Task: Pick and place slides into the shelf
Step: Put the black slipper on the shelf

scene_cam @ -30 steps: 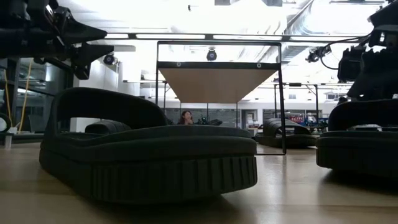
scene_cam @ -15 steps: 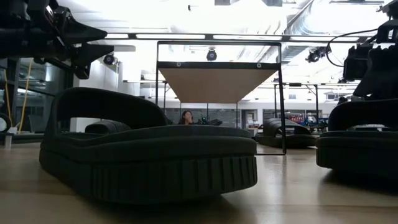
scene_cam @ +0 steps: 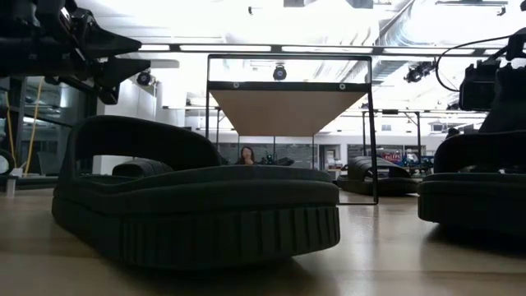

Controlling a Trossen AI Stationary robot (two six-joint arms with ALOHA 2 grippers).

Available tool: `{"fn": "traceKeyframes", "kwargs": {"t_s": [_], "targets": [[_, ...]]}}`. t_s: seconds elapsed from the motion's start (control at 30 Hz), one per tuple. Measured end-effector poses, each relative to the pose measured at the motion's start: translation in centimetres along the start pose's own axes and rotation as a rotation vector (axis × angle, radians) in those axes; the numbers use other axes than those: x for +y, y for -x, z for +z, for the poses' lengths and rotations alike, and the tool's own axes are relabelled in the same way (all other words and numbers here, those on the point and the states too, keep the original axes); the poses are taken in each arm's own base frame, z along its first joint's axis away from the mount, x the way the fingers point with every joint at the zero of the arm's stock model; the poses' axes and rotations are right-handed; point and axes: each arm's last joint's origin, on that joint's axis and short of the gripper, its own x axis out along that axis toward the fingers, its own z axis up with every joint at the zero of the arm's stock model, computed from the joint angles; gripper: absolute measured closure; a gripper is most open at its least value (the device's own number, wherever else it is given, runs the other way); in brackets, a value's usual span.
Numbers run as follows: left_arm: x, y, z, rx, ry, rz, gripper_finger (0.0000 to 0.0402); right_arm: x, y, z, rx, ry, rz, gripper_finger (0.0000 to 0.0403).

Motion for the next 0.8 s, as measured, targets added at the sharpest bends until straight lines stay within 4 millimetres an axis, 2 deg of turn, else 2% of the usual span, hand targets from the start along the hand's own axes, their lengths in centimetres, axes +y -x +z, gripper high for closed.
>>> {"fn": "traceKeyframes", "kwargs": {"t_s": [0.8], "targets": [[0.0, 0.0, 0.0, 0.000, 0.000, 0.000, 0.0234, 0.9, -2.4, -1.8, 0.044, -0.029, 0.041, 0.0174]]}}
